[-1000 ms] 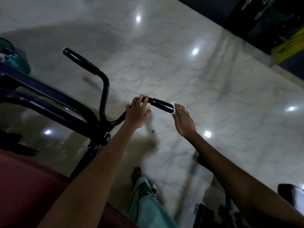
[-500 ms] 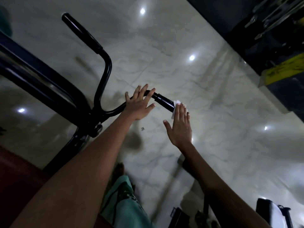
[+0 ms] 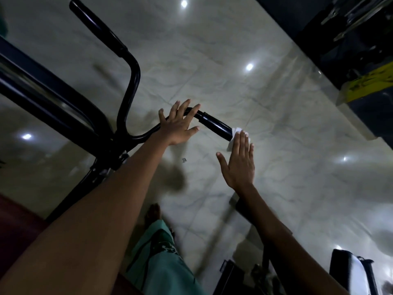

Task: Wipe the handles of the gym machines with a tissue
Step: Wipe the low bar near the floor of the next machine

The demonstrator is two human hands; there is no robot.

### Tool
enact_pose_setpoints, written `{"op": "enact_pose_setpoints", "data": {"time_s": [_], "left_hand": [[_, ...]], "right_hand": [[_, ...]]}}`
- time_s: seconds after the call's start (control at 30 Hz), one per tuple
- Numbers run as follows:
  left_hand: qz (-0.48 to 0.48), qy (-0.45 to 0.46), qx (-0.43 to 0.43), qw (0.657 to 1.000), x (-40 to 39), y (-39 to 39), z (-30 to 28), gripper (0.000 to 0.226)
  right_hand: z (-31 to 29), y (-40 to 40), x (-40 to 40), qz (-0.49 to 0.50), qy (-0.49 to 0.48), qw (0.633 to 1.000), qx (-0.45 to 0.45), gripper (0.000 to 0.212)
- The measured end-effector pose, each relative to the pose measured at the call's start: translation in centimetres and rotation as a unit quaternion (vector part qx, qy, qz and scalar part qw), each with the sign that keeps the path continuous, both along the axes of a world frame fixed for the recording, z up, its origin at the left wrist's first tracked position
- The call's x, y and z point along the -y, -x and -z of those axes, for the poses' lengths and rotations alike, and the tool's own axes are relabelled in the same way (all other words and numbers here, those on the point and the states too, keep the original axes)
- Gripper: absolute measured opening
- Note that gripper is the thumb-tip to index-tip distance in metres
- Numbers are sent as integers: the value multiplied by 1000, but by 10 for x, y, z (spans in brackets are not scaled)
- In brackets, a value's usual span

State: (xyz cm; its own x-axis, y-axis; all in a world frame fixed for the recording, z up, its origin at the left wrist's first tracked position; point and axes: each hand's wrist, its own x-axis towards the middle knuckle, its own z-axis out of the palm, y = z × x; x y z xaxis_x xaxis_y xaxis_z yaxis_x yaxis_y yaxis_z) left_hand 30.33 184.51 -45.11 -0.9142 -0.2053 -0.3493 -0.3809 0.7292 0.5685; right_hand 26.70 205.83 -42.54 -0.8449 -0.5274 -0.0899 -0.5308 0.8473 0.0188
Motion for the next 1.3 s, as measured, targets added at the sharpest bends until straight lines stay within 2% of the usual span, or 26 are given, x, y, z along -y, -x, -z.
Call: {"op": "enact_pose_setpoints", "data": {"time_s": [0.1,0.27,0.47,0.63,0.73,1.07,1.3], "left_hand": [[1,2,-2,1000,0,0,1,65],[-1,12,-14,1000,1,-1,0,65],[-1,11,-6,1000,1,1,2,66],[0,6,5,1000,3,2,3,66],[10,9,5,1000,3,3,5,68],[9,4,15,1000,4,2,5,70],[4,10,22,1000,3,4,4,70]], "right_hand": [[-3,6,14,38,-1,999,21,84],[2,-7,-1,13,20,1000,1,88],[-5,11,12,72,62,995,39,80],[0,-4,6,66,73,995,36,83],[-3,6,9,75,82,992,52,76],[-3,0,13,22,39,998,40,73],[5,-20,9,63,38,997,28,79]]}}
